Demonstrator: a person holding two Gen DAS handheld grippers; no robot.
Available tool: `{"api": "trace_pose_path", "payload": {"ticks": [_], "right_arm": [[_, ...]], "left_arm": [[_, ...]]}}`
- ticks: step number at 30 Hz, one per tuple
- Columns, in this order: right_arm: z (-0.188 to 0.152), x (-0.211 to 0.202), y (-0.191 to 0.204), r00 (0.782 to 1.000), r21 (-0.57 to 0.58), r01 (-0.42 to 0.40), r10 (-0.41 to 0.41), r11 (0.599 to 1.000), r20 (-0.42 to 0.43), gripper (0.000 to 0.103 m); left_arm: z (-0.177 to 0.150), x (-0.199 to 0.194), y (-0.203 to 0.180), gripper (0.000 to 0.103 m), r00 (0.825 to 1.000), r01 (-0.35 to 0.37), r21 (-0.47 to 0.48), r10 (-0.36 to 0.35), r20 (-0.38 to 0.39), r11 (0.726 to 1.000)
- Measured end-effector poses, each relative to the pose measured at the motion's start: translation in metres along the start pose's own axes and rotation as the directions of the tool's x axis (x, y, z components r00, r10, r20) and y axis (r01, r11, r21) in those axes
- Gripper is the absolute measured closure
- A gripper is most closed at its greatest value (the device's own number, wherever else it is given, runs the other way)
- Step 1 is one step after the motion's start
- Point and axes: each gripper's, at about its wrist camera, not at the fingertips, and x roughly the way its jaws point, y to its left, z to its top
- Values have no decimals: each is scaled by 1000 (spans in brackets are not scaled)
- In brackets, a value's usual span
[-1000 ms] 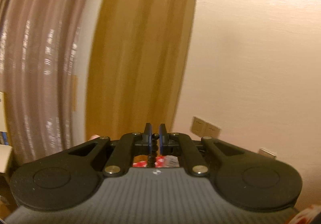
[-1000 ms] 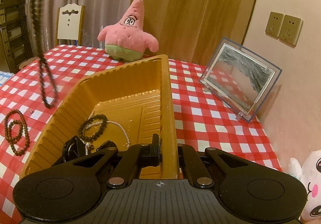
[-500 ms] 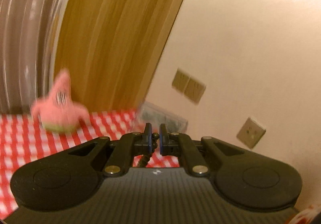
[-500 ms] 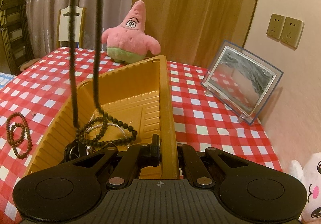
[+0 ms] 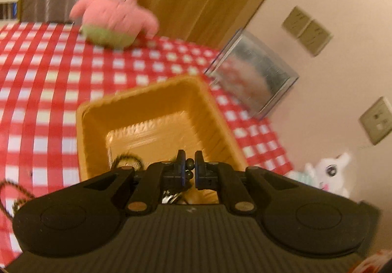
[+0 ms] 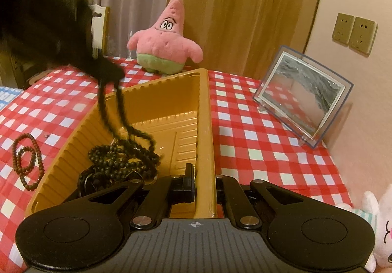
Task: Organize jewelry
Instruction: 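Lower the necklace into the orange tray and open the left tool, then return the left tool to the cloth and grasp a brown bead bracelet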
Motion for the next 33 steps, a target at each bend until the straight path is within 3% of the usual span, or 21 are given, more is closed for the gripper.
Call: {"api": "trace_pose_path", "payload": {"ticks": [12, 19, 25, 33], "right_arm": [[1, 0, 1, 1000, 1, 0, 0, 1000, 4, 100], [1, 0, 1, 1000, 3, 1, -1, 1000, 3, 100], [1, 0, 1, 1000, 2, 1, -1, 1000, 4, 100], [1, 0, 0, 1000, -1, 2, -2, 1000, 5, 100]], "left_arm": [[-18, 28, 6, 96, 994, -66, 18, 68, -82, 998], [-22, 22, 7, 64, 993, -72, 23, 74, -87, 997], [-21, 5, 7, 57, 996, -52, 28, 54, -72, 998], [-17, -39, 11, 52, 999, -46, 36, 45, 26, 998]]}}
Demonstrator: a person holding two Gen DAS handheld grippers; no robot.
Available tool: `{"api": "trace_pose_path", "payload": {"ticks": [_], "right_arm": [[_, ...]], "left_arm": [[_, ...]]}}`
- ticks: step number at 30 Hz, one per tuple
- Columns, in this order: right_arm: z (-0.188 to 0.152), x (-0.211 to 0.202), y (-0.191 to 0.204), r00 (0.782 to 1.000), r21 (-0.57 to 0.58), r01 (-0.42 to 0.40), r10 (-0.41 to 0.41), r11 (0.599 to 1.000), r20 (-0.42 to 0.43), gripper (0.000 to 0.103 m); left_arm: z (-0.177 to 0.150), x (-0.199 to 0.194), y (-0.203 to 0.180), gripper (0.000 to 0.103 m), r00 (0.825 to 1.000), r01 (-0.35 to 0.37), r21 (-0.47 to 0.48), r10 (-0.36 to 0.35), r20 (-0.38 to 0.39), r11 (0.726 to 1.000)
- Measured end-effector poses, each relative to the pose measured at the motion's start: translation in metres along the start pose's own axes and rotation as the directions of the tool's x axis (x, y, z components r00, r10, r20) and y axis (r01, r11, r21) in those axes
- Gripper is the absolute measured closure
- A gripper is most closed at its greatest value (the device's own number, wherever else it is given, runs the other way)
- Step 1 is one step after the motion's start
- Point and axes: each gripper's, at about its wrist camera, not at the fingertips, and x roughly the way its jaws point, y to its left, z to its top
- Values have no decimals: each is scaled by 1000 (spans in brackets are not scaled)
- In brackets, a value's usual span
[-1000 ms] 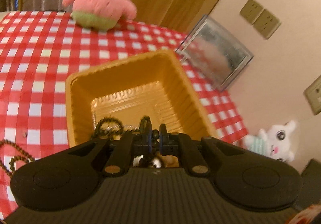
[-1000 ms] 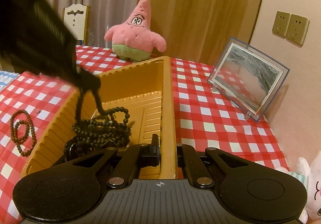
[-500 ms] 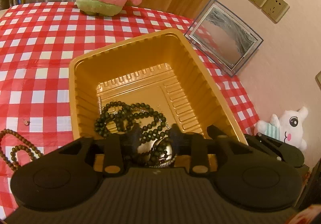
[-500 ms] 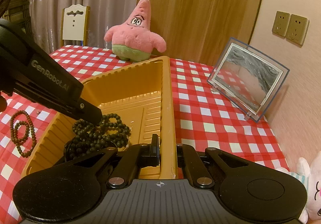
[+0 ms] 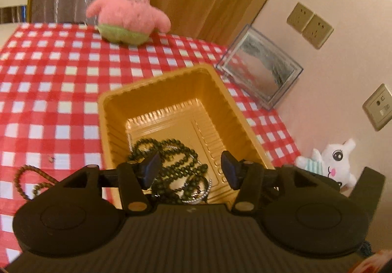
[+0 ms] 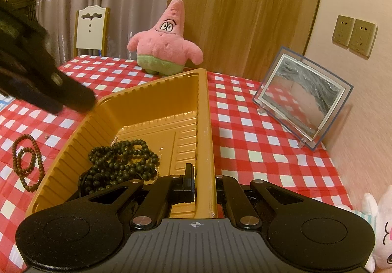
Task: Organize jewelry
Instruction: 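Return the left tool to the cloth and grasp a brown bead bracelet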
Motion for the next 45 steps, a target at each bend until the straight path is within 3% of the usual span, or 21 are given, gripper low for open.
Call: {"api": "trace_pose_path", "payload": {"ticks": [6, 12, 18, 25, 35, 45], "right_arm": [[1, -1, 0, 1000, -5, 1, -1, 1000, 4, 100], [2, -1, 0, 1000, -9, 9, -9, 1000, 8, 100], [3, -2, -1, 1000, -11, 24, -24, 1000, 12, 100], [3, -4, -2, 999, -14, 45, -45, 999, 17, 100], [1, -13, -11, 994, -3, 102, -102, 995, 27, 100], [-5, -16, -14, 986, 37, 162, -163, 986, 20, 100]], "left_arm": [[-1, -33, 24, 52, 994, -78, -17, 79, 69, 997], [-12, -59, 63, 52, 974, -193, -76, 201, 107, 978], [-29, -72, 98, 52, 952, -278, -156, 294, 88, 948], [-52, -72, 120, 52, 929, -356, -170, 368, 40, 919], [-78, -59, 135, 52, 914, -404, -116, 406, -11, 907], [-73, -39, 132, 57, 926, -377, -45, 378, 4, 925]]}}
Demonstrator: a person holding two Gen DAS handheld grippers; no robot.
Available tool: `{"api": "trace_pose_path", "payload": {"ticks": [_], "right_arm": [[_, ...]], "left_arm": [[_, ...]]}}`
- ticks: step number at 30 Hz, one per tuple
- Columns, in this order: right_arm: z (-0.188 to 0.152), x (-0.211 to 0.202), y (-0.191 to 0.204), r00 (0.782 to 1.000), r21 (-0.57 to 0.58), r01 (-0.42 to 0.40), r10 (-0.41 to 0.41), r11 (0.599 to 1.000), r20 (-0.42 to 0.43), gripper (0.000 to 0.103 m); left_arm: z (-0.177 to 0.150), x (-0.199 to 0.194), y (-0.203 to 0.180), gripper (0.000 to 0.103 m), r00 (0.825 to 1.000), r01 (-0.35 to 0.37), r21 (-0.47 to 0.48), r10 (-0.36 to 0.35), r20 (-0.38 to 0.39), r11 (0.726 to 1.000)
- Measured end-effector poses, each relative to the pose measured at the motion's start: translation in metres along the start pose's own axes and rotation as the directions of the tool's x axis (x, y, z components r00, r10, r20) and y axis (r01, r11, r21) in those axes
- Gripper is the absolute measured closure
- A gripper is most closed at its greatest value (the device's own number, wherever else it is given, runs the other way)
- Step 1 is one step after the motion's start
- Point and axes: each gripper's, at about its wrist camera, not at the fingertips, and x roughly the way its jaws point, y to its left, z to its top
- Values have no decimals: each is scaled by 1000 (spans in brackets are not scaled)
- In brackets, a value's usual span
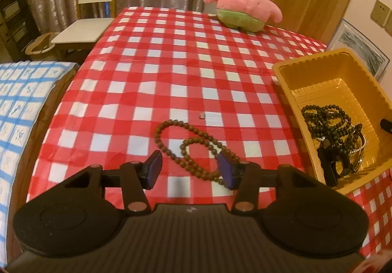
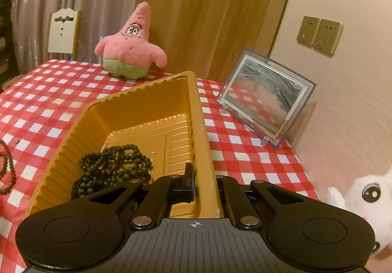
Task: Organize jewelry
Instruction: 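Return the left tool to the cloth and grasp a brown bead bracelet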
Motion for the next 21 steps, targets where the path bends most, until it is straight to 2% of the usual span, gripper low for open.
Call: {"api": "trace_pose_path", "payload": {"ticks": [4, 13, 21], "right_arm": [[-1, 0, 1, 1000, 27, 24, -23, 999, -2, 99], [-1, 0, 4, 999, 36, 38, -38, 999, -12, 99], [0, 5, 3, 999, 50, 43, -42, 998, -17, 99]], "left_arm": [[2, 12, -9, 62, 1000, 16, 44, -16, 3, 999], [9, 46, -15, 66, 999, 32, 106, -31, -8, 994], [23, 70, -11, 71, 1000, -2, 164, -1, 17, 986]]}}
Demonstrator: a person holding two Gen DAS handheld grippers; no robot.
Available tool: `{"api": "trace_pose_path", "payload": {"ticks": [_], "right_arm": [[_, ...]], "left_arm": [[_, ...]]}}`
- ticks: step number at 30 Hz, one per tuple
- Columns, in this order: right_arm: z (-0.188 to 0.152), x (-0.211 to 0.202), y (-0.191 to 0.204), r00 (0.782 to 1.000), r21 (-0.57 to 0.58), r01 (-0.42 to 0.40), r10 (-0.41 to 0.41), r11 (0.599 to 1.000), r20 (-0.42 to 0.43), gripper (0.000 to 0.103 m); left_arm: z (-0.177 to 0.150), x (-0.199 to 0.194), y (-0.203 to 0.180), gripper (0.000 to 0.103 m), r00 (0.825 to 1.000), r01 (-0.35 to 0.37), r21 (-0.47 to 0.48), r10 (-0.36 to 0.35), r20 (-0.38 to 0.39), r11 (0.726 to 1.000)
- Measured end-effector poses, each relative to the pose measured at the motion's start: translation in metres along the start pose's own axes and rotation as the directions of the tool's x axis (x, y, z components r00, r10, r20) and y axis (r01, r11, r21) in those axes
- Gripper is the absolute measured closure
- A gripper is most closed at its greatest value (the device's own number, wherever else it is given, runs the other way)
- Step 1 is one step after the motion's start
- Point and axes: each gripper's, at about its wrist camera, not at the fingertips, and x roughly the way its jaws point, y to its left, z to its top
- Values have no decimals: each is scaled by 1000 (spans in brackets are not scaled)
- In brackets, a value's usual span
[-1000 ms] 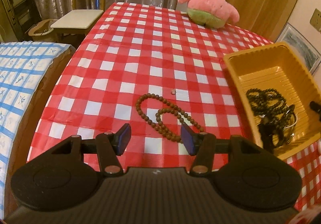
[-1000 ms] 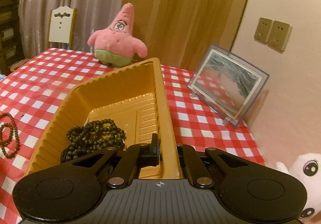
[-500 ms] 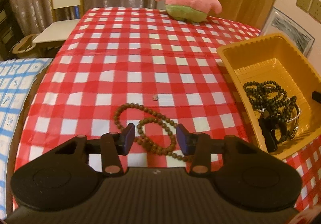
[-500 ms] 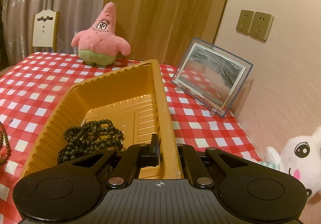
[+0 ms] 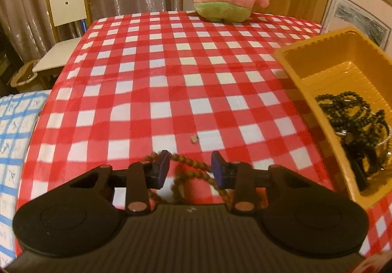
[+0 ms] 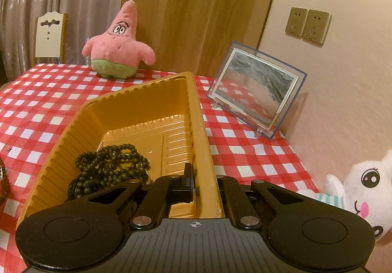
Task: Organize jewelry
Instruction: 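Return the left tool to the cloth and grasp a brown bead bracelet, then carry the brown bead bracelet into the tray and open the left tool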
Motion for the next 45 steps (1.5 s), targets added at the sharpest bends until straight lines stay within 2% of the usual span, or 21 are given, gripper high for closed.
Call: {"api": "trace_pose_path", "payload": {"ticks": [10, 20, 22, 28, 36, 45], "right_arm": [[2, 3, 1, 1000, 1, 8, -8, 1000, 0, 99], [2, 3, 1, 1000, -1, 6, -6, 1000, 0, 99], [2, 4, 1, 1000, -1, 6, -6, 1000, -2, 99], [3, 5, 5, 1000, -6, 5, -5, 1000, -3, 99], [3, 6, 5, 1000, -10, 4, -4, 1000, -7, 99], [3, 6, 5, 1000, -12, -2, 2, 1000, -7, 99]], "left_arm": [[13, 29, -3, 82, 1000, 4, 36, -3, -8, 999], [12, 38, -8, 90, 1000, -10, 53, 11, -15, 999], [12, 38, -8, 97, 1000, -7, 59, 8, -13, 998], [13, 38, -12, 98, 1000, -2, 77, 3, -9, 997], [20, 16, -20, 98, 999, 32, 70, -35, 32, 997], [29, -26, -44, 98, 988, 129, 80, -135, 79, 988]]}}
